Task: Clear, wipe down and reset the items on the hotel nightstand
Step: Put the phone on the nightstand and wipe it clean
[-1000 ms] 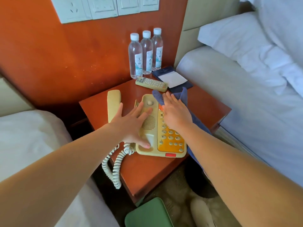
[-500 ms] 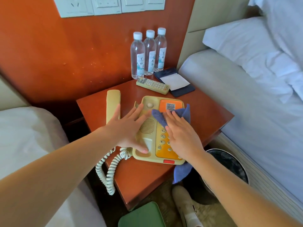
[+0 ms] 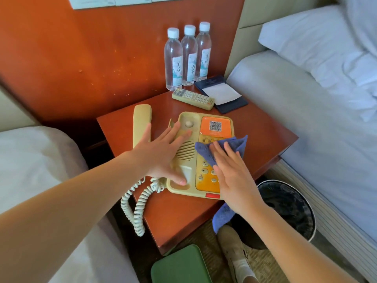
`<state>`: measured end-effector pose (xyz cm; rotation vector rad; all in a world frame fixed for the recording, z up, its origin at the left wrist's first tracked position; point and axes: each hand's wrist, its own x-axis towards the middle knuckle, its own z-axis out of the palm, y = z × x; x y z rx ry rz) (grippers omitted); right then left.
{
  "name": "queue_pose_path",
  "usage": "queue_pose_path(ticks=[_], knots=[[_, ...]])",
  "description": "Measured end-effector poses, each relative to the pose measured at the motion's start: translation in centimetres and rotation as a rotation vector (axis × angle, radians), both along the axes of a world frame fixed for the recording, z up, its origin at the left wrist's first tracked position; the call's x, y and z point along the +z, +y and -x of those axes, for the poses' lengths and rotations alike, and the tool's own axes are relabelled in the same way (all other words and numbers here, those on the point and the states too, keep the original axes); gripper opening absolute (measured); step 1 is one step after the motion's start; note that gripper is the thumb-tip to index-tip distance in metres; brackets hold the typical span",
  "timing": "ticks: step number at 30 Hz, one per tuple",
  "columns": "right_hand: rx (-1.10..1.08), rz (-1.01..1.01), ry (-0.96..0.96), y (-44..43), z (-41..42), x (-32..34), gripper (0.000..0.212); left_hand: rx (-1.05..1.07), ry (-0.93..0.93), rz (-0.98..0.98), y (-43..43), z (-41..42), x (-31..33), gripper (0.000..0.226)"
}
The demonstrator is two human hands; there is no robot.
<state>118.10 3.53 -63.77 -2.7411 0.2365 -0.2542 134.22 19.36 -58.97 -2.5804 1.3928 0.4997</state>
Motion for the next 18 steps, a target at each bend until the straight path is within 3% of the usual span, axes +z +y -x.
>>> queue_pose_path(ticks=[6, 11, 18], knots=[[-0.179, -0.191, 0.026, -4.7, -8.8, 2.6, 0.048, 0.011, 0.016, -0.007, -0.1, 0.1, 0.2, 0.130], [-0.433, -0.692, -0.004, -5.6, -7.8, 1.3, 0.061, 0.018, 0.017, 0.005, 0.0, 0.2, 0.4, 0.130], [-0.486, -0.743, -0.033, 1.1, -0.4, 1.6, 0.048, 0.020, 0.033, 0.036, 0.2, 0.3, 0.3, 0.131]])
